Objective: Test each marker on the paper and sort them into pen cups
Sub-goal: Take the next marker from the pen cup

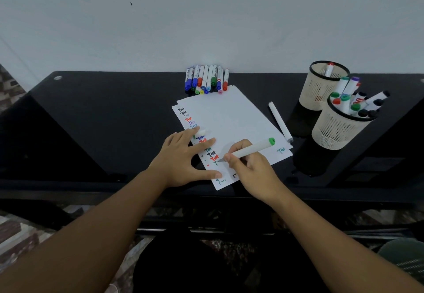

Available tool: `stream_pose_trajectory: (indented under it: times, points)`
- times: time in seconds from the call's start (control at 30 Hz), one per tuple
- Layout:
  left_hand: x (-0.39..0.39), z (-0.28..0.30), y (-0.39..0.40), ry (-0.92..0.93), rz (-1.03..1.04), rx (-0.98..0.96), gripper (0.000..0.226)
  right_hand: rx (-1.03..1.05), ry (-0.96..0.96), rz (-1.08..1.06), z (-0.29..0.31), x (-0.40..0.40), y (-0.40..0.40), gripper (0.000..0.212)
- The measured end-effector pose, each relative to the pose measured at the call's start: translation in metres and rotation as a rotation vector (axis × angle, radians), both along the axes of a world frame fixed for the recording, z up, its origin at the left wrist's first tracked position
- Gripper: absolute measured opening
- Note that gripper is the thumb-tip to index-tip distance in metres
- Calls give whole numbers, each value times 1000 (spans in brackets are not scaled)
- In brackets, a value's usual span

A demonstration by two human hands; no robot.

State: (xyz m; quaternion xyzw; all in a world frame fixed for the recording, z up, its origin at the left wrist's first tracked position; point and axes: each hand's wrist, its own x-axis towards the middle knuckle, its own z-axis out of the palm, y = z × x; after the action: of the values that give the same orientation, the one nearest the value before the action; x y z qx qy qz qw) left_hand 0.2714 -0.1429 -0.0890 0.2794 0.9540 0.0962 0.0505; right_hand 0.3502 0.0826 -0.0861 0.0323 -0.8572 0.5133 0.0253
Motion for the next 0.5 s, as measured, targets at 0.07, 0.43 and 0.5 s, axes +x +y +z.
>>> stream_pose_trajectory:
  times: [0.07,0.43,0.5]
  points:
    - [-1,-1,0,1,0,0,96,-14,-6,-14,-1,-1,0,7]
    - [-1,-3,0,20,1,17,95,71,-1,-13,0,0,0,7]
    - [-1,-2,0,10,0,12,94,78,-8,-4,1,-1,0,7]
